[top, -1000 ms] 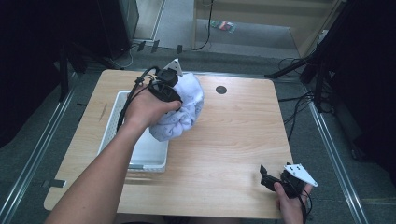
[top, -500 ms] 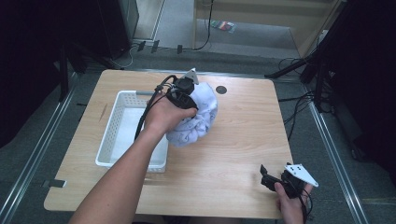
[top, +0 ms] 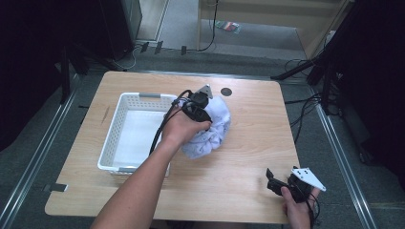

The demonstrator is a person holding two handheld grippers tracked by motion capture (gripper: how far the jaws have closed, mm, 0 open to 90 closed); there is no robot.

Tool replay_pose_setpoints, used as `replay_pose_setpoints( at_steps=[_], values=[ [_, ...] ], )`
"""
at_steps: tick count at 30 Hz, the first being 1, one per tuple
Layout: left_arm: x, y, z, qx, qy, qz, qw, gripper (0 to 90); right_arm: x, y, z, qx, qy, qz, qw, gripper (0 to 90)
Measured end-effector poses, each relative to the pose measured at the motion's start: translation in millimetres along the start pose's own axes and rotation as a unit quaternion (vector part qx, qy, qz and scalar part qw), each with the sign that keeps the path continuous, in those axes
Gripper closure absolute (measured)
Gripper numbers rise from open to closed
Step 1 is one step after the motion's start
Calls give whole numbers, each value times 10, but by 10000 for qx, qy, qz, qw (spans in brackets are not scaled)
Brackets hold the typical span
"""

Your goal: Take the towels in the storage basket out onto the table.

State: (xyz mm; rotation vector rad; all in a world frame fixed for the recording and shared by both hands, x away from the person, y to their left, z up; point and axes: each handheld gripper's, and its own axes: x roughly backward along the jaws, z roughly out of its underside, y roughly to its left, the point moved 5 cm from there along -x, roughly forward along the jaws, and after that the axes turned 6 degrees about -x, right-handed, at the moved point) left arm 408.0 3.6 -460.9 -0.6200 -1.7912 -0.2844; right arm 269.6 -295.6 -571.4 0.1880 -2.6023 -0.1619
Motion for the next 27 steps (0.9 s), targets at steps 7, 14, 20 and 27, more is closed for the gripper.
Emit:
replay_pose_setpoints(
  at_steps=[7, 14, 20, 27],
  values=[
    [-228, 0, 53, 10, 66, 55, 10000, 541, 1, -1, 0, 1, -1, -19, 10000, 16],
    [-463, -16, 158, -121, 318, 58, 9994, 432, 1, -2, 0, 0, 3, -18, 10000, 16],
    [-437, -35, 139, -105, 127, -78, 9998, 0, 1, -3, -1, 7, -2, -19, 10000, 16],
    [-343, 18, 141, -71, 15, -65, 10000, 0, 1, -3, -1, 4, -8, -23, 10000, 16]
  ],
)
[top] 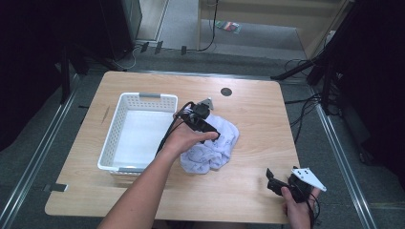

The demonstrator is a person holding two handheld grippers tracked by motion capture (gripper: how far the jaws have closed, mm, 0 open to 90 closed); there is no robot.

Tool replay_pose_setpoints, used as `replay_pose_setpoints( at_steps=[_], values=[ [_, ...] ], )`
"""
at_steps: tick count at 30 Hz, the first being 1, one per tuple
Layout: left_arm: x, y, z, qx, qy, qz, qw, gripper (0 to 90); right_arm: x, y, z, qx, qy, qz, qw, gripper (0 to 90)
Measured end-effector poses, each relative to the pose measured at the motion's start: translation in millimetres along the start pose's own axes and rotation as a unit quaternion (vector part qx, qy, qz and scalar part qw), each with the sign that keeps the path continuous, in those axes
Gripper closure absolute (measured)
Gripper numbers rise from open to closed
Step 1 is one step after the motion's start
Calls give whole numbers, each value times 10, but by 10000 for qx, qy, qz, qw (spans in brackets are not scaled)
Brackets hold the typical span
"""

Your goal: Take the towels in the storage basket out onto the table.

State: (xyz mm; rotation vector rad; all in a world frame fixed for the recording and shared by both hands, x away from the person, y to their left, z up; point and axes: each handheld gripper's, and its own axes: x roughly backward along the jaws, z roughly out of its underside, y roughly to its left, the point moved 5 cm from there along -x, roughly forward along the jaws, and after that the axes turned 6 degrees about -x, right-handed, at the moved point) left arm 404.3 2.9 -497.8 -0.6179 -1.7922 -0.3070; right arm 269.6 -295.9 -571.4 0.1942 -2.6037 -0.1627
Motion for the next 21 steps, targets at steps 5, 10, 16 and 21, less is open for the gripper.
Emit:
replay_pose_setpoints(
  at_steps=[5, 10, 16, 21],
  values=[
    [100, 69, 19, 14, -115, -22, 9999, 0, 0, 1, 0, -4, 9, 2, 10000, 16],
    [238, 173, 51, 60, -144, -101, 9998, 0, -1, 1, 0, -10, 15, 14, 10000, 15],
    [427, 343, 108, 227, -263, -232, 9991, 0, -2, 1, 0, -11, 19, 22, 10000, 16],
    [585, 468, 166, 272, -254, -280, 9989, 0, -5, -1, 0, -9, 23, 36, 10000, 16]
  ],
)
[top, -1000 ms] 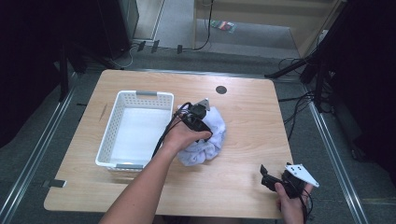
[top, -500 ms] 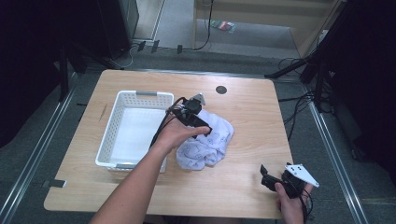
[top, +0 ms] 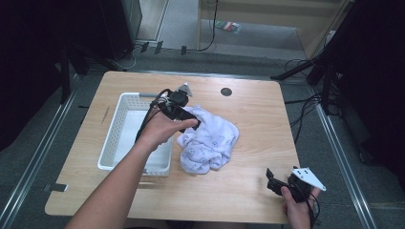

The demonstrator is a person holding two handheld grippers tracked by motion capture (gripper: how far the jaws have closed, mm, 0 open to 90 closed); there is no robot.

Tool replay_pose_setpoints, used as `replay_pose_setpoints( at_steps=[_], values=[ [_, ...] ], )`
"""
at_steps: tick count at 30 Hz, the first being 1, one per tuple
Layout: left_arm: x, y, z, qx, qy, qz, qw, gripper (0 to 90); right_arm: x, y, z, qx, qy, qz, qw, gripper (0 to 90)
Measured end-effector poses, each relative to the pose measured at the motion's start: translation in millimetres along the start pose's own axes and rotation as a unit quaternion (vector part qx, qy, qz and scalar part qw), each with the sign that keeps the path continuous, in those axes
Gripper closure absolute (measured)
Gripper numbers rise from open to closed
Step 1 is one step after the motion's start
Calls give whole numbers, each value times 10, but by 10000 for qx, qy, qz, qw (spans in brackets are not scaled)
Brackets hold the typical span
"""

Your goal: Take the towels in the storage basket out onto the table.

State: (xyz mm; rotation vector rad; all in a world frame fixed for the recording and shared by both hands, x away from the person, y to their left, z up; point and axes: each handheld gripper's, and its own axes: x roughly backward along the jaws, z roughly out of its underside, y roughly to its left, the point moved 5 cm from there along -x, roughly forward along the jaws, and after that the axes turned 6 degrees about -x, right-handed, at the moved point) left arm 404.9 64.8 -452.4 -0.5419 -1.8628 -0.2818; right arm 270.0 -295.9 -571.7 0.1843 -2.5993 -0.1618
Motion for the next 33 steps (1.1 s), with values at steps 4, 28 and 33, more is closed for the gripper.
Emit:
replay_pose_setpoints(
  at_steps=[4, 28, 33],
  values=[
    [88, 159, 62, 63, -31, -118, 9999, 0, 1, 0, 1, -18, 5, 6, 10000, 16],
    [474, 1088, 776, 685, -299, -174, 9970, 0, -4, -4, 1, -17, 25, 31, 10000, 16],
    [532, 1320, 994, 851, -250, -362, 9954, 0, -4, -6, 0, -33, 22, 46, 10000, 16]
  ],
)
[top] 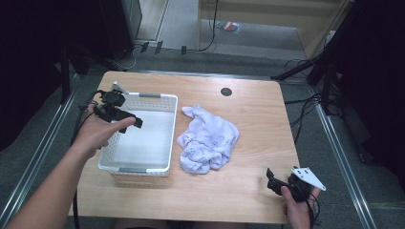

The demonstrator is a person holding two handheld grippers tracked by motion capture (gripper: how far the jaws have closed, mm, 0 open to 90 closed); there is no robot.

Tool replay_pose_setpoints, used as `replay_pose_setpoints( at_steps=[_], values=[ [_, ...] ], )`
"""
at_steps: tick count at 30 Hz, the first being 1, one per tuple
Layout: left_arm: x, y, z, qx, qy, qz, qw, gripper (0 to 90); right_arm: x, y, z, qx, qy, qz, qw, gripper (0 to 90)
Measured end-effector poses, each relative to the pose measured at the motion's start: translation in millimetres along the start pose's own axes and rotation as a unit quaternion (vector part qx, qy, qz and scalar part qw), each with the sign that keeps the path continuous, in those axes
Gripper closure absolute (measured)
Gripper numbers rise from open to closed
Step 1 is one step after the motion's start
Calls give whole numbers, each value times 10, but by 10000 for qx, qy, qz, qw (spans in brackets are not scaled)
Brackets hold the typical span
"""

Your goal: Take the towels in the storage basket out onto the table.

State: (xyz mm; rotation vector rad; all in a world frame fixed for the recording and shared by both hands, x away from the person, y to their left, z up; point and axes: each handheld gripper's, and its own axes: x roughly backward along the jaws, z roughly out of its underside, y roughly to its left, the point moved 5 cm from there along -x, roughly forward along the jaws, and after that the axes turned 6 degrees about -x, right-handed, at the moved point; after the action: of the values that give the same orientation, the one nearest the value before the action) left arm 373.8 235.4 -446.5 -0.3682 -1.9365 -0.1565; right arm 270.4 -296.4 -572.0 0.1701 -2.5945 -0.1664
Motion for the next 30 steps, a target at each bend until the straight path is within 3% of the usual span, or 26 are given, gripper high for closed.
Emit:
replay_pose_setpoints(
  at_steps=[5, 13, 17, 26, 29, 30],
  values=[
    [51, 257, 189, 213, -54, -41, 9997, 0, -2, -2, 0, 15, 3, 13, 10000, 15],
    [53, 504, 438, 424, -79, -18, 9991, 0, -4, -4, 0, -1, 13, 30, 10000, 16],
    [47, 616, 635, 557, -245, 32, 9981, 0, -4, -4, 0, -7, 17, 35, 10000, 16],
    [18, 700, 971, 668, -575, -96, 9961, 0, -6, -7, -1, -3, 15, 58, 10000, 16],
    [18, 720, 1108, 787, -799, -67, 9937, 0, -5, -8, -1, -10, 7, 62, 10000, 15],
    [12, 728, 1148, 891, -954, -73, 9914, 3, -5, -9, -2, -13, 8, 66, 10000, 16]
  ],
)
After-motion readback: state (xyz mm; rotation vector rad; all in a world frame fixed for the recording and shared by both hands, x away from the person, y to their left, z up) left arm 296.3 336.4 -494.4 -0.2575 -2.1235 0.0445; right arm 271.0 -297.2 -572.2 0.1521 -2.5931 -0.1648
